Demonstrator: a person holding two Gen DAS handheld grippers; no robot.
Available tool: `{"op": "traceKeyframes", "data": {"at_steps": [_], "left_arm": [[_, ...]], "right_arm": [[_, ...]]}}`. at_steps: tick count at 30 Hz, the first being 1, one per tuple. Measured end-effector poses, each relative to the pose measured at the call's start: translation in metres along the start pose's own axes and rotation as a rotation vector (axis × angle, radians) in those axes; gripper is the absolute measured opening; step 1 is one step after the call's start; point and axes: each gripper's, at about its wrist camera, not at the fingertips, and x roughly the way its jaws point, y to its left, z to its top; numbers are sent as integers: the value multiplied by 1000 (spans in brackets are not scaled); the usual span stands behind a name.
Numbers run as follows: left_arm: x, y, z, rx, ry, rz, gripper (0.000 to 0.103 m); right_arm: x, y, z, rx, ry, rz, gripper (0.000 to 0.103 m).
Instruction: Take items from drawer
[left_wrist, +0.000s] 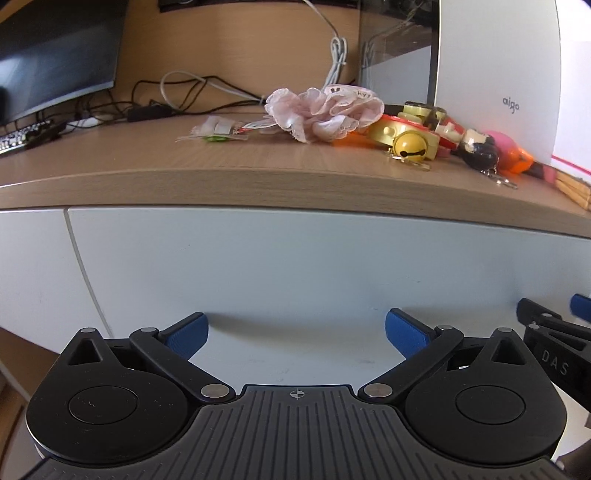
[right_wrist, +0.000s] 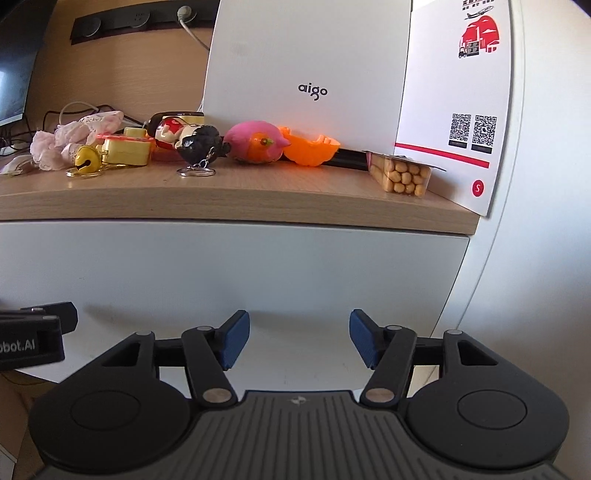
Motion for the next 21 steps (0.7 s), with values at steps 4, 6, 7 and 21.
{"op": "traceKeyframes", "data": {"at_steps": [4, 6, 7, 21], "left_arm": [[-1, -1, -3, 20, -3, -4, 103], [-6, 2, -4, 26, 6, -9, 103], [-12, 3, -6, 25, 5, -7, 103], [-201, -18, -55, 27, 0, 65, 103]], "right_arm": [[-1, -1, -2, -32, -17, 3, 63], [-1, -6, -2, -19, -6, 25, 63], [-3, -9, -1, -5, 4, 37, 63], [-165, -57, -36, 54, 122, 153, 64]]}}
